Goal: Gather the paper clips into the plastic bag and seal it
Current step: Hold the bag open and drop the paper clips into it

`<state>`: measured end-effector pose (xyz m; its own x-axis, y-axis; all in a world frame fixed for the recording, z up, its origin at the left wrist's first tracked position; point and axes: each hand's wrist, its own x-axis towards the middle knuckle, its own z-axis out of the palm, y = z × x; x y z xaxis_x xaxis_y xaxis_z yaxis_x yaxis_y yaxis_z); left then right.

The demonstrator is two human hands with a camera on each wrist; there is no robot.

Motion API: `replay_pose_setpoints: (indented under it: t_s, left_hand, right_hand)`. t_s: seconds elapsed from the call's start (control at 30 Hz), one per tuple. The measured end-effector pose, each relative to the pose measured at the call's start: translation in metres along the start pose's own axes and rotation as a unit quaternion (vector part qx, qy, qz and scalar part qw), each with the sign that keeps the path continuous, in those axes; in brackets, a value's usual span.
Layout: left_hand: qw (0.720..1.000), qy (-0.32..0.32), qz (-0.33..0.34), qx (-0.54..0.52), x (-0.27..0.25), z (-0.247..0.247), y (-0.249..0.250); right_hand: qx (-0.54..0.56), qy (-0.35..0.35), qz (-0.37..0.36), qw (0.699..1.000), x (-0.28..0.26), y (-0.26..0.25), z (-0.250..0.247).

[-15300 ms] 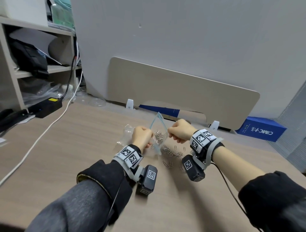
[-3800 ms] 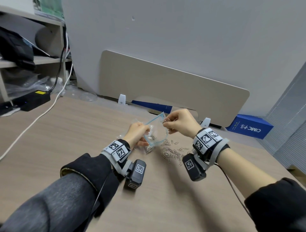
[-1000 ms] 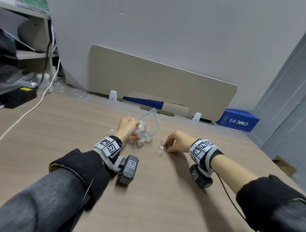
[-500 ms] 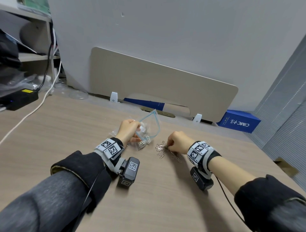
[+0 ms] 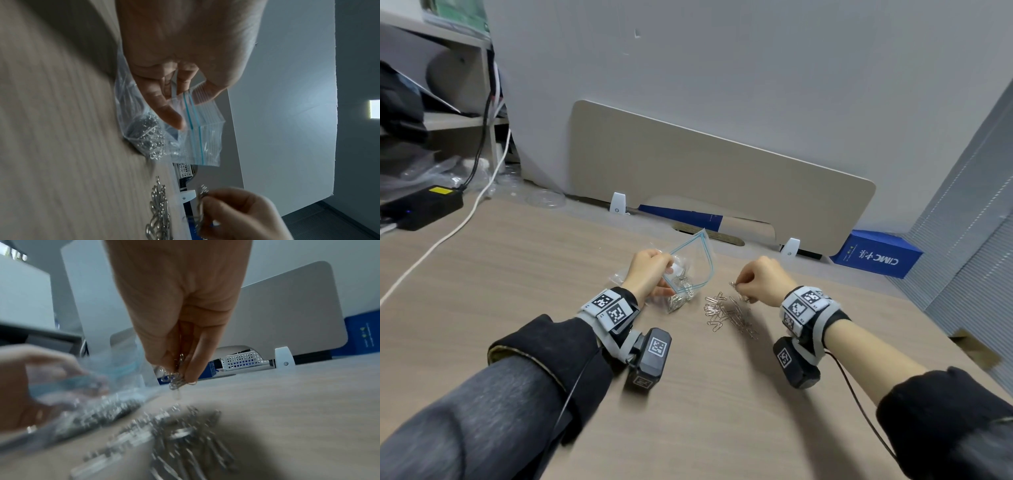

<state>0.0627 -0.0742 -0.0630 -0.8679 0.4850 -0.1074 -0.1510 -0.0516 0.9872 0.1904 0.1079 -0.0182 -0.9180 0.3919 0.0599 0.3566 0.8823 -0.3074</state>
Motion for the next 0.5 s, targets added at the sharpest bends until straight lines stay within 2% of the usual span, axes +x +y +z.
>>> replay_pose_setpoints:
  t_s: [0.1,0.17,0.23,0.37,0.5]
  left_hand:
    - [1.0,-0.002,0.001,0.001,0.0,0.001,0.0]
    - [1.0,-0.007,0.003,0.0,0.0,0.001,0.0]
    - [1.0,-0.015,0.003,-0.003,0.001,0.0,0.0]
    - [1.0,-0.025,0.001,-0.006,0.001,0.001,0.0]
    - [0.999,-0.031,0.004,-0.009,0.001,0.001,0.0]
  right_hand:
    - [0.145,0.059,0.002,0.988,0.002,-0.01,-0.015]
    - [0.252,0.086,0.002,0.964,0.006,-0.023,-0.023]
    - [0.31,0.102,-0.009,0.945,0.01,-0.038,-0.026]
    - [0.297,0.105,-0.039,0.948,0.021,-0.062,-0.011]
    - [0.158,0.067,-0.074,0.982,0.029,-0.068,0.009]
